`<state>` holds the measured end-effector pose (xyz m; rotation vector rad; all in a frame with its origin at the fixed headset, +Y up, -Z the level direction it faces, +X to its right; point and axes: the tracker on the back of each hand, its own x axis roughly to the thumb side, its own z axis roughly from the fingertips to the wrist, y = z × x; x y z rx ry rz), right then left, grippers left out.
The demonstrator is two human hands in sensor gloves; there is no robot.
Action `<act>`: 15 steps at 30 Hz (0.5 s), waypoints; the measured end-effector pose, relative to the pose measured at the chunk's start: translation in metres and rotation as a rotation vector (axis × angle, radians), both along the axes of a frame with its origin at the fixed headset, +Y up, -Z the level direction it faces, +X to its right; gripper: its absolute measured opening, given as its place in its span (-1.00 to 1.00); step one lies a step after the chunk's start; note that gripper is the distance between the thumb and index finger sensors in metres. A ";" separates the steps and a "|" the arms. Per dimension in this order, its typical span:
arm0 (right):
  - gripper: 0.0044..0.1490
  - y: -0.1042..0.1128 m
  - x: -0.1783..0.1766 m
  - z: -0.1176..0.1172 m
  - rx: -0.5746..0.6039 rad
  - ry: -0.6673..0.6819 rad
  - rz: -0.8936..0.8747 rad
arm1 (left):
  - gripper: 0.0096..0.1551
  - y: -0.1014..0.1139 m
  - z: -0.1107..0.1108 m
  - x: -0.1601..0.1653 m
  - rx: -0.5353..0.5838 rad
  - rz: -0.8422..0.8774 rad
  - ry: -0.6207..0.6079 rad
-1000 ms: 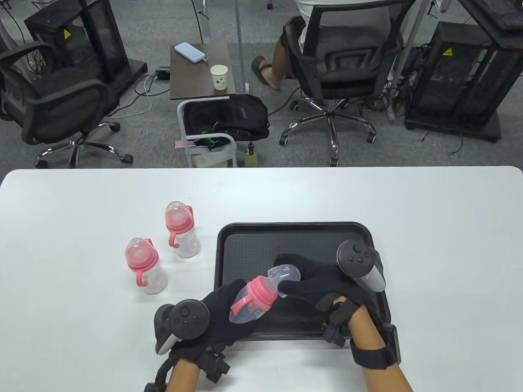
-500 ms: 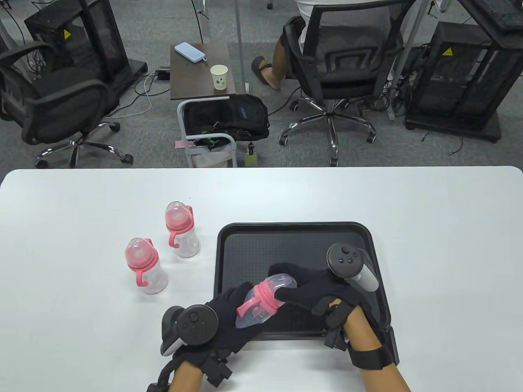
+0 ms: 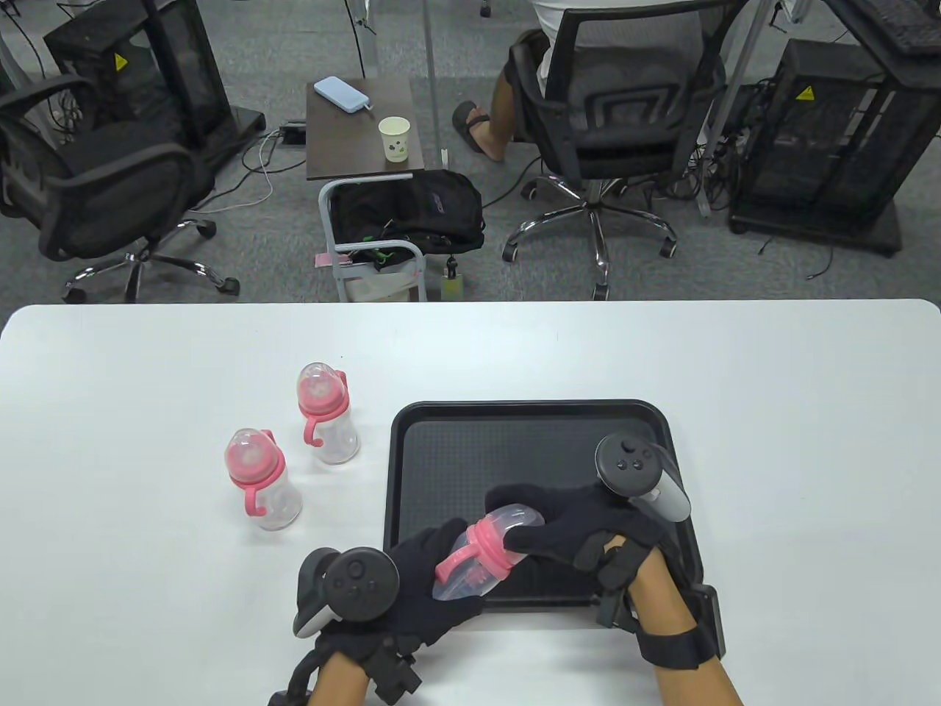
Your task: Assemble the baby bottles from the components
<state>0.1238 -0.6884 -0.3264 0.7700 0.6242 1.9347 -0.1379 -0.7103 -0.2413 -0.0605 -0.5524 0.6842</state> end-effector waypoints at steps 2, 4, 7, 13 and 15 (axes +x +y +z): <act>-0.12 0.000 0.001 0.000 -0.004 0.002 -0.012 | 0.22 0.001 0.001 0.000 0.035 0.000 0.006; -0.13 0.000 0.002 0.000 -0.024 0.000 -0.023 | 0.22 0.002 0.000 0.002 0.006 0.011 -0.015; -0.14 0.001 0.004 0.000 -0.024 0.003 -0.001 | 0.21 -0.001 -0.001 0.003 0.004 0.028 -0.030; -0.17 0.009 0.005 0.000 -0.028 0.014 -0.021 | 0.21 0.001 0.000 0.005 0.011 0.071 -0.046; -0.18 0.009 0.003 0.001 -0.027 0.022 0.005 | 0.22 0.001 0.000 0.005 0.002 0.047 -0.054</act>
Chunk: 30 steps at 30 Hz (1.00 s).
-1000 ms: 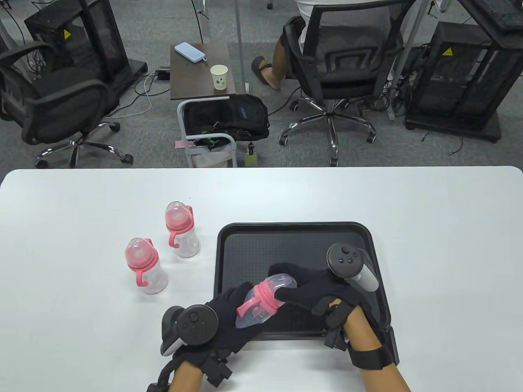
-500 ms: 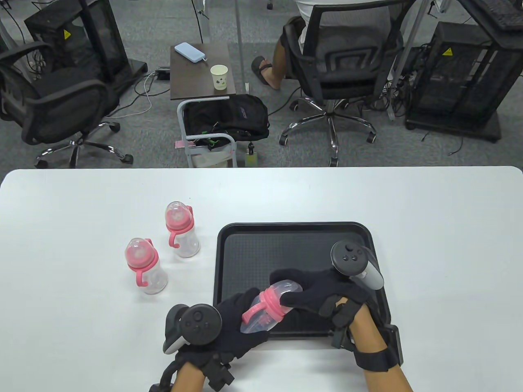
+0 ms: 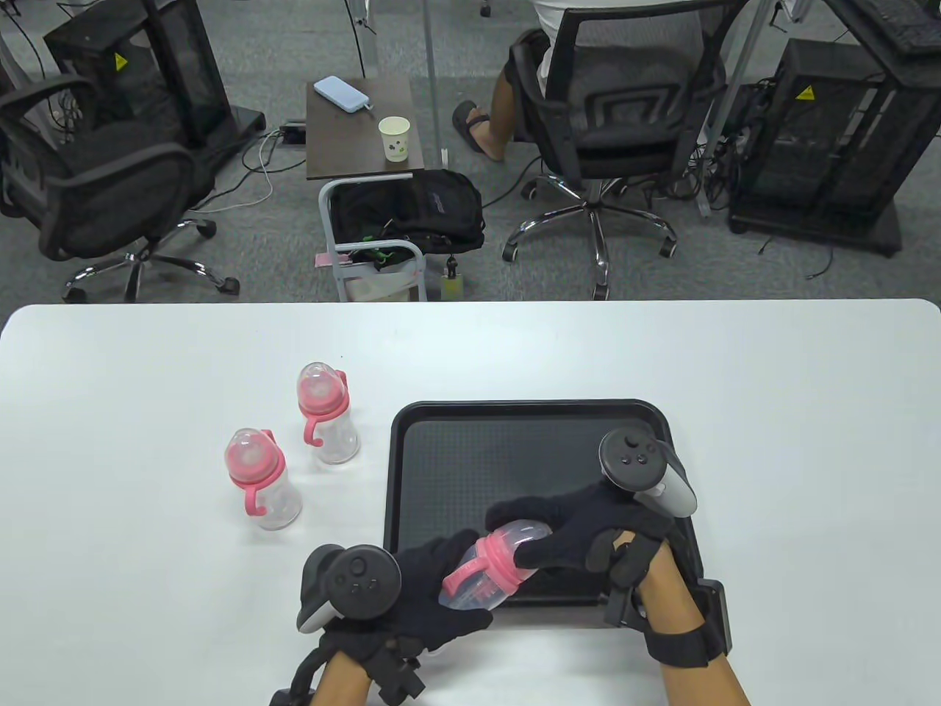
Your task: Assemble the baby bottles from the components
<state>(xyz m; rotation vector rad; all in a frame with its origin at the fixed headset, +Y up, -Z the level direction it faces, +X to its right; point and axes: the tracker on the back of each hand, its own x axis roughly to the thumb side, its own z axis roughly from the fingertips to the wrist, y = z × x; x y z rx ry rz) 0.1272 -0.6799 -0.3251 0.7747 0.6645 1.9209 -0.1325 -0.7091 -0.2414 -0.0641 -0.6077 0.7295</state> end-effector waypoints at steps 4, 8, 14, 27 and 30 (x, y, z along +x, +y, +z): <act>-0.18 0.000 0.000 0.000 0.002 0.001 0.018 | 0.22 0.000 0.000 0.002 0.006 -0.012 -0.002; -0.20 0.000 -0.006 0.003 0.006 0.011 0.069 | 0.23 -0.001 0.004 0.008 0.034 -0.044 0.005; -0.08 -0.004 -0.010 0.002 0.012 0.000 0.061 | 0.23 0.000 0.002 0.002 0.072 -0.040 0.053; 0.27 -0.016 0.000 -0.004 -0.094 -0.014 -0.231 | 0.25 -0.008 -0.008 -0.020 0.078 0.291 0.167; 0.06 -0.025 0.012 -0.010 -0.075 -0.054 -0.167 | 0.25 -0.009 -0.009 -0.027 0.057 0.408 0.187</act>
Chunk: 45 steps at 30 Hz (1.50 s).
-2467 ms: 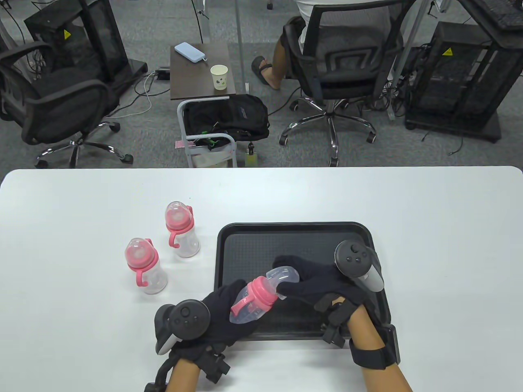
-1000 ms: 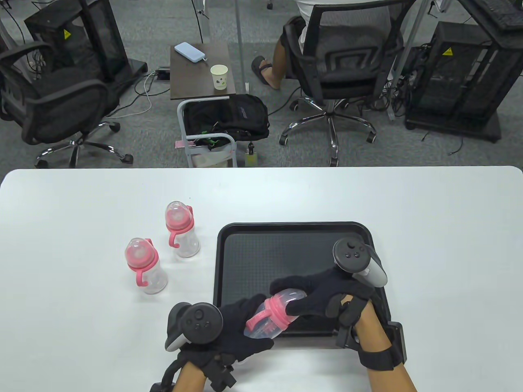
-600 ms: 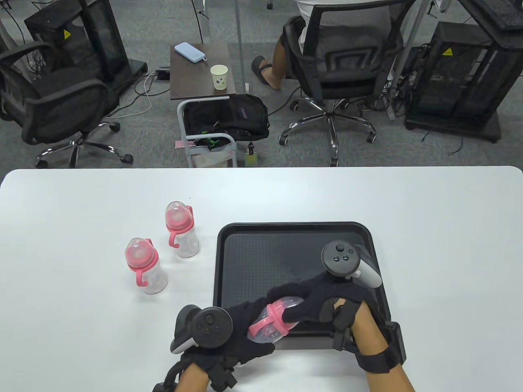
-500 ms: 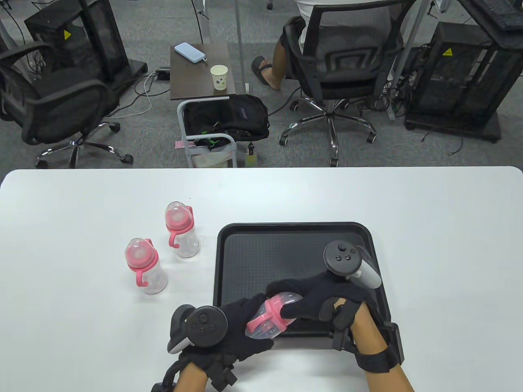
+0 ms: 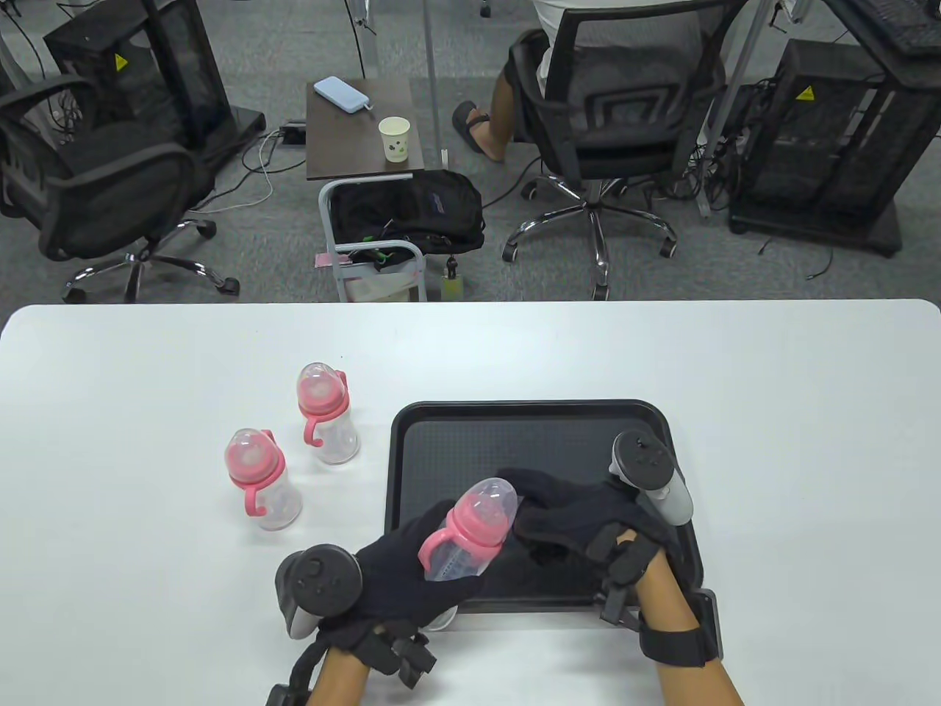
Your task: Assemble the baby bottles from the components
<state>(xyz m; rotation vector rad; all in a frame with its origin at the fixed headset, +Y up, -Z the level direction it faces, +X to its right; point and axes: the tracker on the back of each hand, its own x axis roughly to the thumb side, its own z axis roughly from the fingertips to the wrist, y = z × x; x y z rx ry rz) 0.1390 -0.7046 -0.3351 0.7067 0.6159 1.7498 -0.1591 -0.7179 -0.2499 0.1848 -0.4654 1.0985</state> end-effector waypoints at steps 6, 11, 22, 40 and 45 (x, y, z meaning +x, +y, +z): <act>-0.25 -0.019 -0.024 0.003 -0.019 0.071 0.033 | 0.24 -0.005 -0.003 0.004 -0.036 -0.049 -0.044; -0.45 -0.017 -0.027 0.003 0.062 0.007 0.072 | 0.23 -0.007 -0.003 0.006 -0.052 -0.071 -0.052; -0.45 0.009 0.031 0.000 0.269 -0.201 0.259 | -0.10 -0.006 -0.003 -0.002 -0.068 -0.172 0.044; -0.45 0.024 0.262 -0.017 0.351 -0.803 0.468 | -0.13 -0.011 -0.009 -0.004 -0.141 -0.233 0.045; -0.45 0.007 0.286 -0.016 0.321 -0.929 0.480 | -0.13 -0.014 -0.011 -0.006 -0.159 -0.241 0.044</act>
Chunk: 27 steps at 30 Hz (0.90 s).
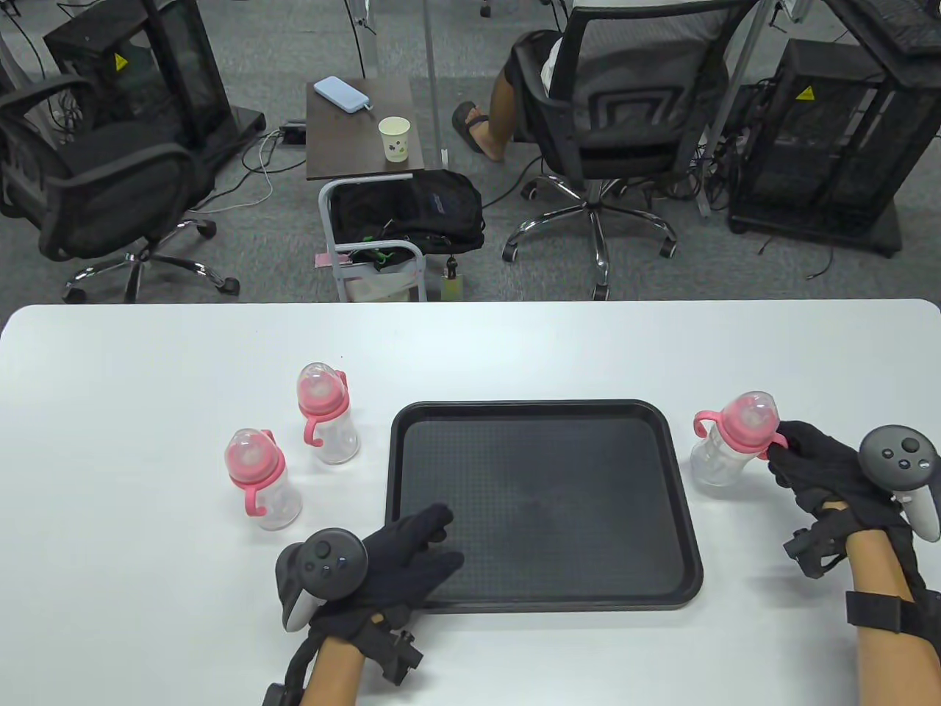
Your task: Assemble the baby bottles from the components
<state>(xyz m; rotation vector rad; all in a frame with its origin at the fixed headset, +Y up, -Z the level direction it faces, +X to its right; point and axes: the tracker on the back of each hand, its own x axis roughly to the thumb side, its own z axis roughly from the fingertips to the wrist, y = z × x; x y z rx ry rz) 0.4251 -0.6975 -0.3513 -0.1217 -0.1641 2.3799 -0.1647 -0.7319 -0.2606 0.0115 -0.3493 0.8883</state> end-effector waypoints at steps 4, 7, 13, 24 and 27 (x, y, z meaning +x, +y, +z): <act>-0.44 -0.017 0.008 -0.001 -0.058 -0.026 -0.036 | -0.14 0.000 0.000 0.000 -0.006 -0.002 0.000; -0.44 -0.025 0.010 -0.001 -0.087 -0.025 -0.030 | -0.14 0.000 0.000 0.000 -0.007 -0.005 0.002; -0.43 -0.025 0.012 0.001 -0.087 -0.027 -0.049 | -0.14 0.000 0.000 -0.001 -0.008 -0.004 0.003; -0.37 -0.026 0.012 0.006 -0.119 -0.025 -0.031 | -0.15 -0.001 -0.001 -0.002 -0.014 -0.003 0.007; -0.27 -0.025 0.015 0.010 -0.155 -0.024 -0.005 | -0.15 -0.001 -0.001 -0.002 -0.019 0.000 0.006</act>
